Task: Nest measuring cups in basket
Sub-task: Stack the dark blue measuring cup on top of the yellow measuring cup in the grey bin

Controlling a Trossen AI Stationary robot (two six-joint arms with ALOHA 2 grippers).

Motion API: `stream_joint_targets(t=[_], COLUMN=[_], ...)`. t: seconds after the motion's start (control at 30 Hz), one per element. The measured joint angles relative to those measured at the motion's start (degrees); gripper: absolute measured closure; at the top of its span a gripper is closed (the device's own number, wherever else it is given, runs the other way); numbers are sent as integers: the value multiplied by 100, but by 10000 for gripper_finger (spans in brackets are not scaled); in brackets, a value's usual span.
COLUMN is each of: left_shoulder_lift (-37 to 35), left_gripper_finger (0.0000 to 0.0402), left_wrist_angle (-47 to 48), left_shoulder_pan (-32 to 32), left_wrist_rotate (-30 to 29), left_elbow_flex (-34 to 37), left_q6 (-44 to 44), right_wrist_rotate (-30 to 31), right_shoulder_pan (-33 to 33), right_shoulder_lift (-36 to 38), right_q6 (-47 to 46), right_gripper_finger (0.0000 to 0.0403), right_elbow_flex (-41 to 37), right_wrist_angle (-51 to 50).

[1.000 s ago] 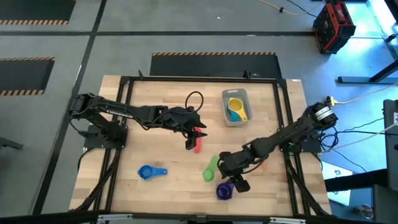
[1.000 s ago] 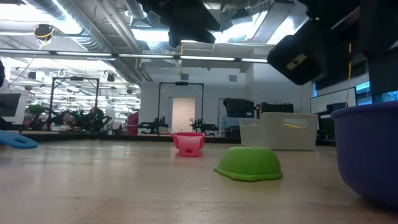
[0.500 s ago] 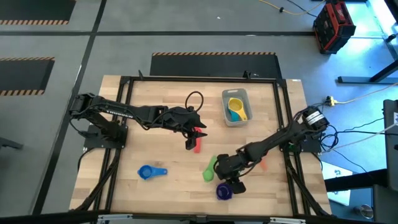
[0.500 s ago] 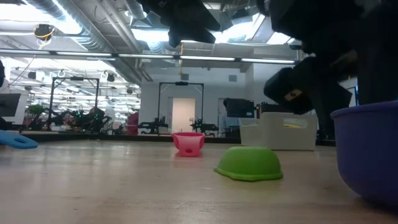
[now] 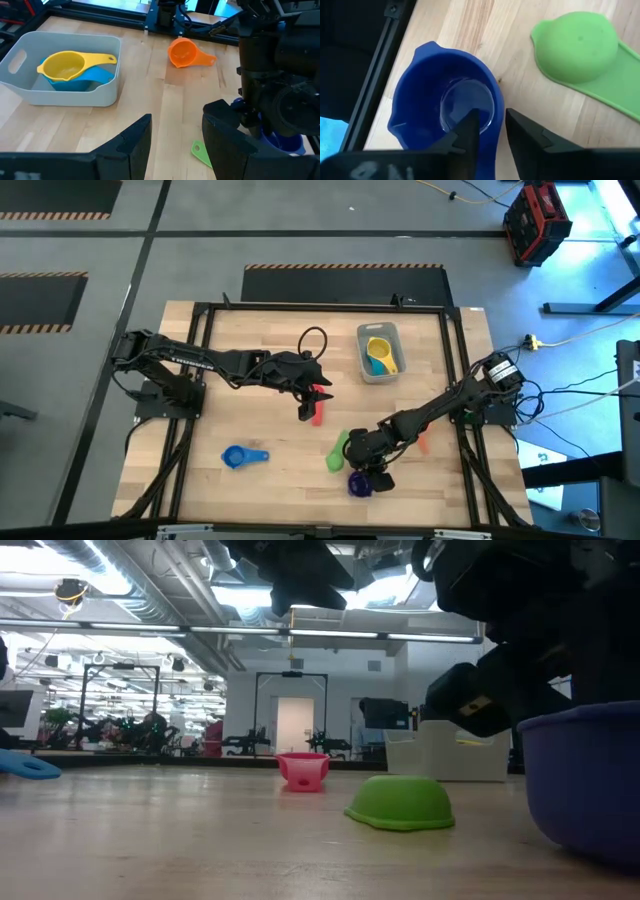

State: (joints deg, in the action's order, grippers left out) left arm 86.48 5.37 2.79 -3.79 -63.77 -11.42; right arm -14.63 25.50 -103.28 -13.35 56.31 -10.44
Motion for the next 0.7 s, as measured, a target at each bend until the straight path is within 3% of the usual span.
stream_joint_targets(t=[0.7], left_shoulder_lift=[0], left_gripper_finger=[234], left_wrist_angle=[0], left_shoulder_pan=[0], left_wrist_rotate=[0], left_elbow_flex=[0], left_q6=[-1], right_wrist_rotate=[210], right_shoulder_pan=[0], right_shoulder_lift=[0], right_q6=[-399], right_gripper_finger=[322], right_elbow_flex=[0], right_wrist_angle=[-2])
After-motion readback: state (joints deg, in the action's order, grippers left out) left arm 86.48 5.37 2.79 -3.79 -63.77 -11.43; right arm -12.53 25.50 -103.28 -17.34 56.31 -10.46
